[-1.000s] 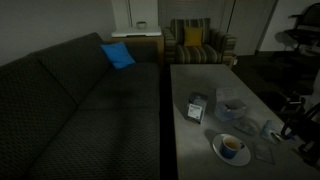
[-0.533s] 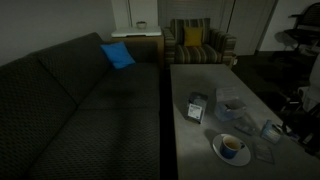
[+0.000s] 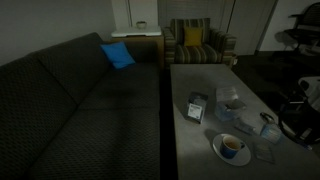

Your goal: Put the spoon in the middle of the mug and the thing at the middle of the table

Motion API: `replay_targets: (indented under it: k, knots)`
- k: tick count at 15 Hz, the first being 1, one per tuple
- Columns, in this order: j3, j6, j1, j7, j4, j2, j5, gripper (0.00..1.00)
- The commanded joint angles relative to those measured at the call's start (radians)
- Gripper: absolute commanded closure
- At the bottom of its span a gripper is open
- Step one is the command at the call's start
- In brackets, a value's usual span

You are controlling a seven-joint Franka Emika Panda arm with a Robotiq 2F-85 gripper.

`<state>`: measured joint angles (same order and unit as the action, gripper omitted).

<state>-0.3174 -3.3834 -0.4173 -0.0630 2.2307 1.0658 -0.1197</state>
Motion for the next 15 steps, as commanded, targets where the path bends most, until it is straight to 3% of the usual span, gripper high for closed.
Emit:
replay_targets:
  k: [1,2,7,8,15]
  knots:
    - [0.014,-0.132,0.034,-0.106,0.034,-0.013,-0.015,0.96]
    - [0.026,-0.072,0.049,-0.132,-0.017,-0.034,-0.023,0.96]
    - [0.029,-0.076,0.063,-0.185,-0.051,-0.014,-0.013,0.96]
    - [0.026,-0.075,0.041,-0.172,-0.049,-0.012,0.01,0.85]
    - [0.025,-0.075,0.048,-0.176,-0.051,-0.012,0.009,0.85]
